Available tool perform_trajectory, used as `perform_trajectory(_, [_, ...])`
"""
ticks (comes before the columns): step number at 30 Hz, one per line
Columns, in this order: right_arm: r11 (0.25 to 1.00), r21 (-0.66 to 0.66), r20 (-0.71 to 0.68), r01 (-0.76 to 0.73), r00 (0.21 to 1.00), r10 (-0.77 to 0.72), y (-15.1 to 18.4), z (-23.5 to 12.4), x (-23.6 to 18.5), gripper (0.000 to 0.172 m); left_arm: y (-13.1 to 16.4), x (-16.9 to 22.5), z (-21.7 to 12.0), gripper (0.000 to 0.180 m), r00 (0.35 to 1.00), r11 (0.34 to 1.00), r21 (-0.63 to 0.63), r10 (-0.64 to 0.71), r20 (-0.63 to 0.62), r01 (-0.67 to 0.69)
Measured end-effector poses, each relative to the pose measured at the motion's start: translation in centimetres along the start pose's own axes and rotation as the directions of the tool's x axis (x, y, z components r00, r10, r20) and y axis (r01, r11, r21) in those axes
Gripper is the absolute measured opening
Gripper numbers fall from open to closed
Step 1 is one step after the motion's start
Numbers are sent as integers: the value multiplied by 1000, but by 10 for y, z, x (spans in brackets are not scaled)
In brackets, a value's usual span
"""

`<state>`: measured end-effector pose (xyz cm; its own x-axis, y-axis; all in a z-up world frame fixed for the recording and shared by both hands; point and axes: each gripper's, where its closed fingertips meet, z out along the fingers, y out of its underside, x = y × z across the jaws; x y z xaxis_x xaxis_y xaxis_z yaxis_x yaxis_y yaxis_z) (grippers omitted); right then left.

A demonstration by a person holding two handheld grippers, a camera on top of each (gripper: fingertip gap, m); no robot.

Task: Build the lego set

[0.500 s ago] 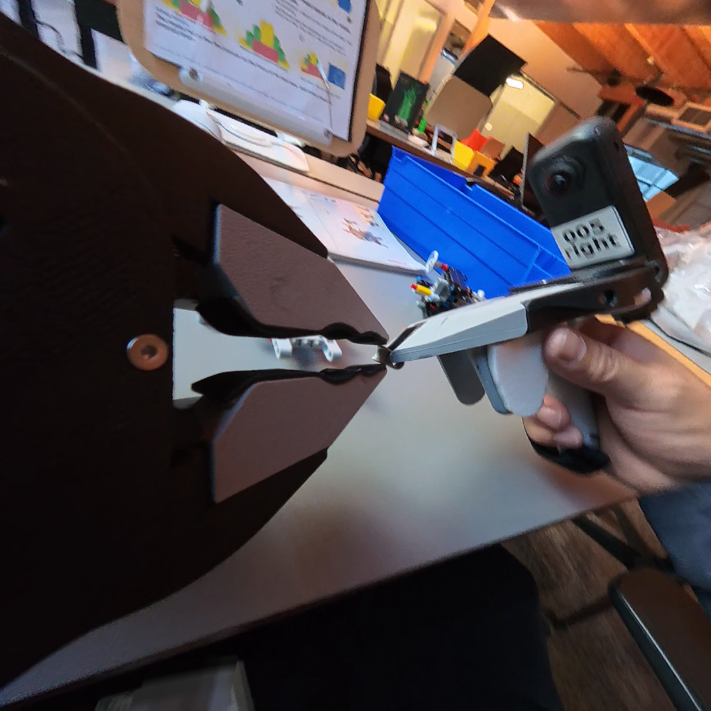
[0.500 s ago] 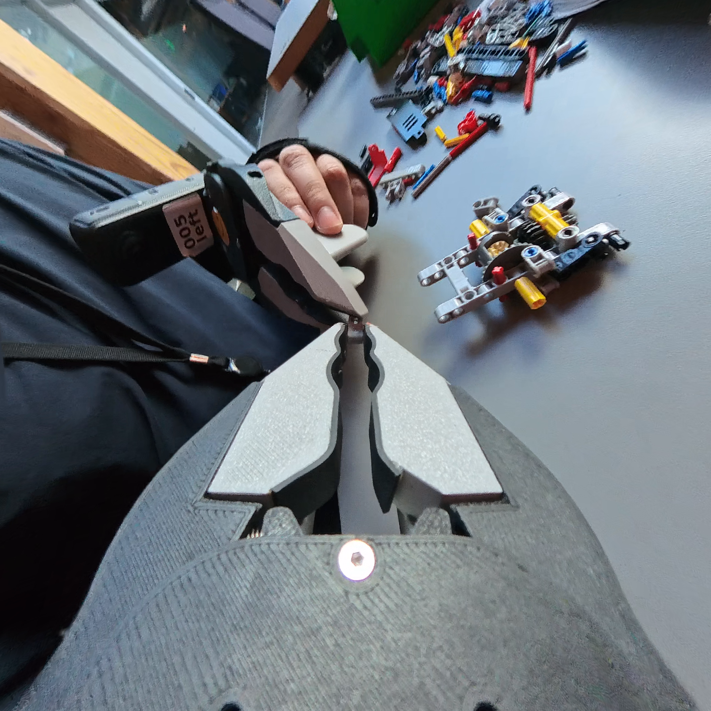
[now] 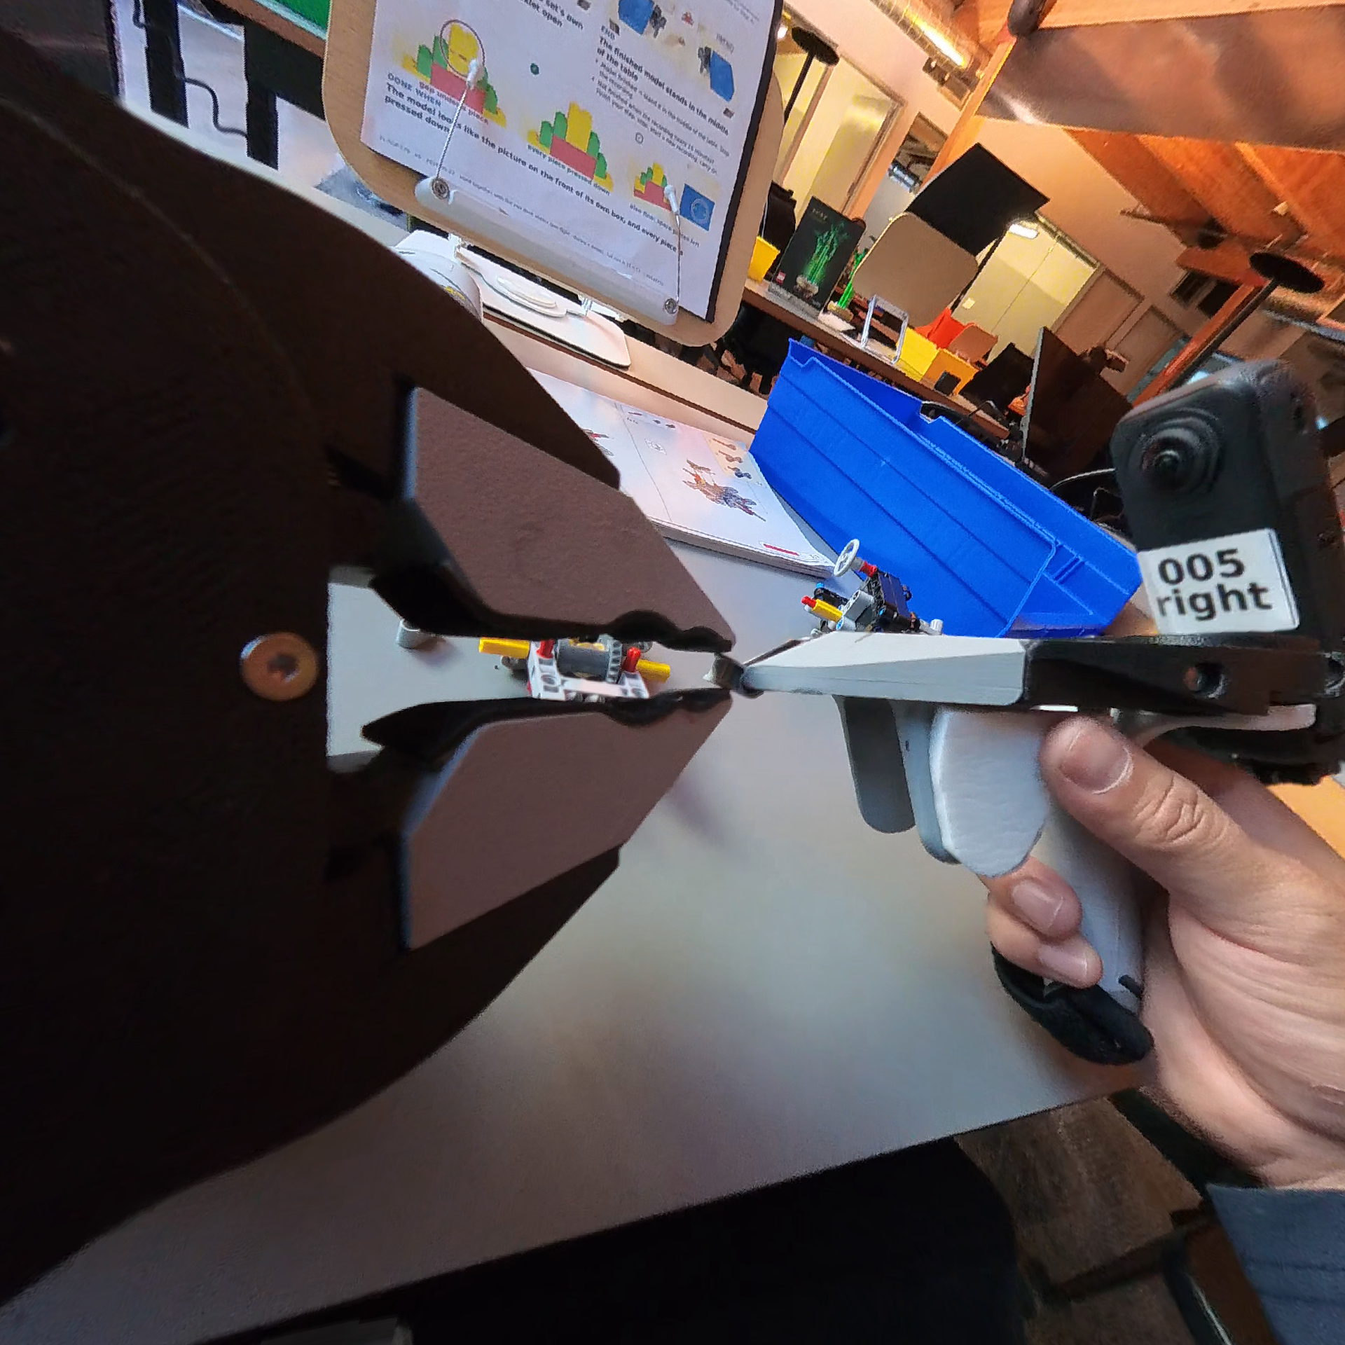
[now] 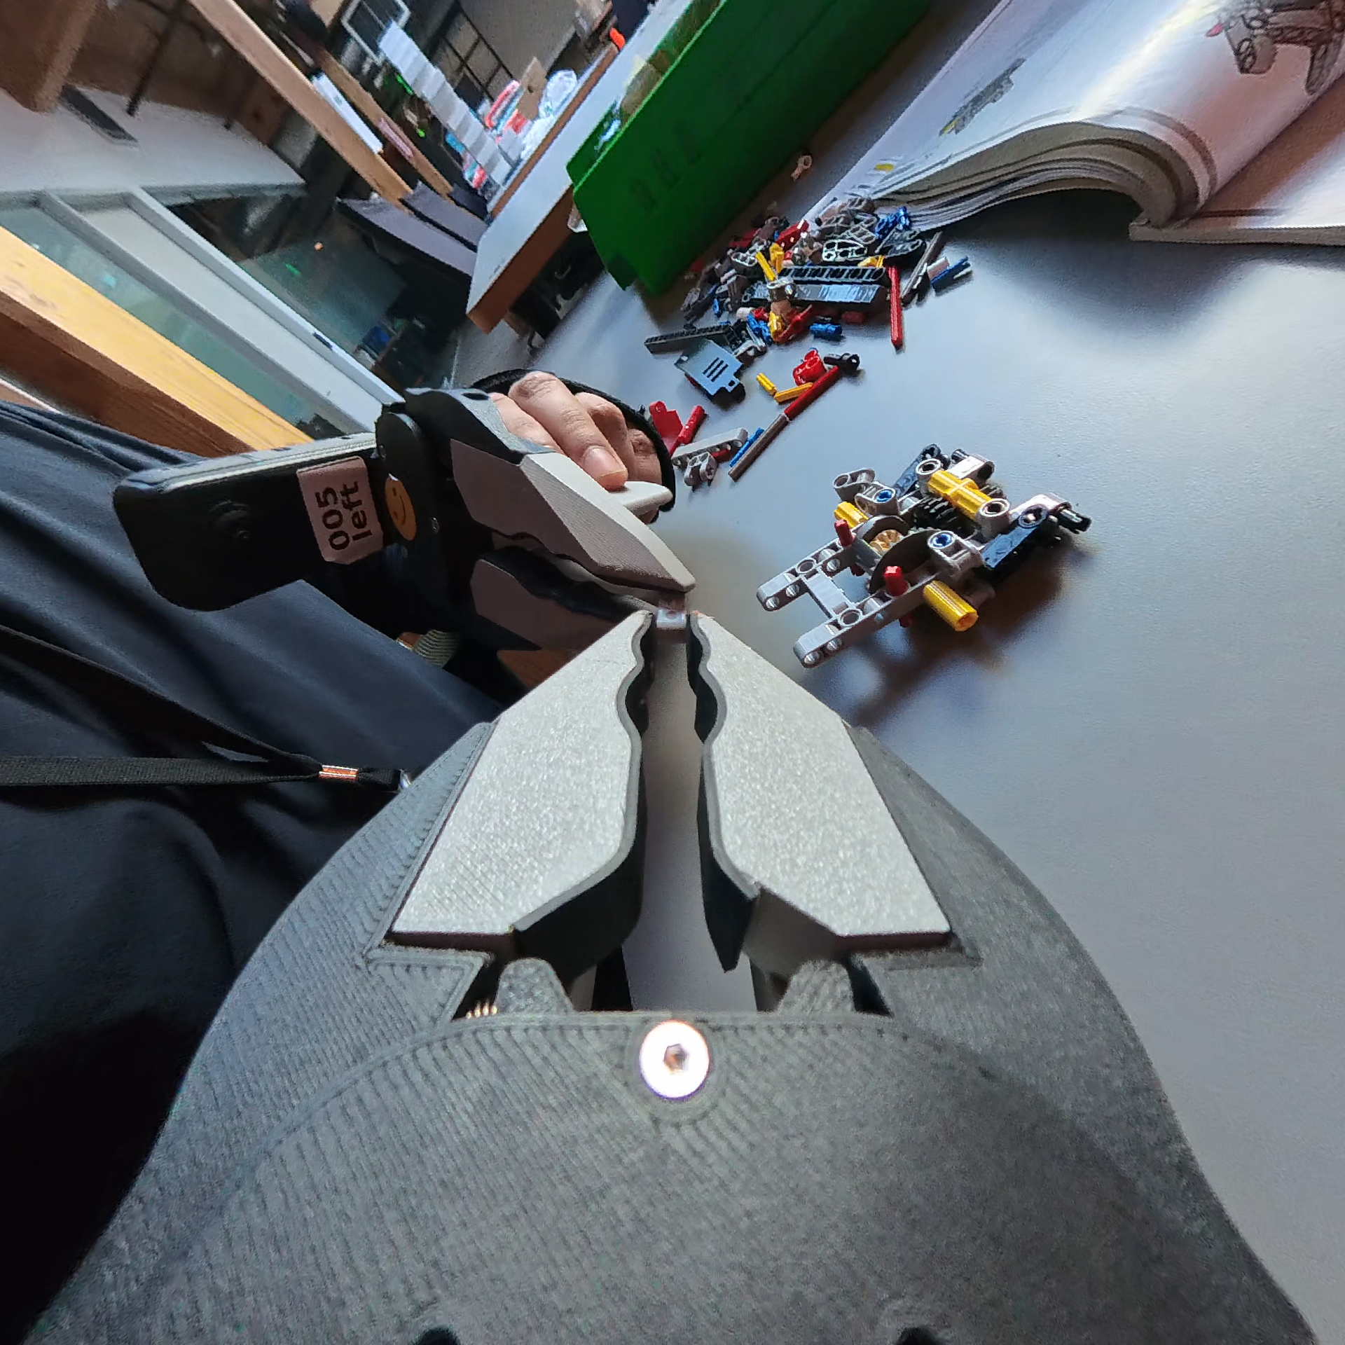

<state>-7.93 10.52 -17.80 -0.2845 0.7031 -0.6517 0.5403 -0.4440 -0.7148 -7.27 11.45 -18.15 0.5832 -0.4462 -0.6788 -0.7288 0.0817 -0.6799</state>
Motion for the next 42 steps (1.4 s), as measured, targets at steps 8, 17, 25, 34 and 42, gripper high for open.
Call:
perform_trajectory(8, [972, -134, -173, 191, 962, -213, 7, -3, 9, 4, 12, 8, 7, 17, 997, 997, -61, -54, -56, 50])
perform_trajectory(17, [796, -328, -338, 509, 724, -602, -12, -20, 38, 5, 60, -4, 9, 12, 954, 931, -251, -291, -71, 265])
perform_trajectory(25, [734, -433, -248, 522, 714, -654, -1, 2, 57, 5, 69, 14, 15, 13, 973, 934, -329, -189, -132, 137])
perform_trajectory(34, [598, -498, -179, 628, 601, -779, -2, 11, 53, 5, 71, 15, 15, 8, 959, 925, -341, -234, -158, 169])
perform_trajectory(42, [499, -580, -94, 644, 556, -826, -2, 17, 55, 5, 71, 16, 11, 8, 947, 932, -320, -243, -209, 168])
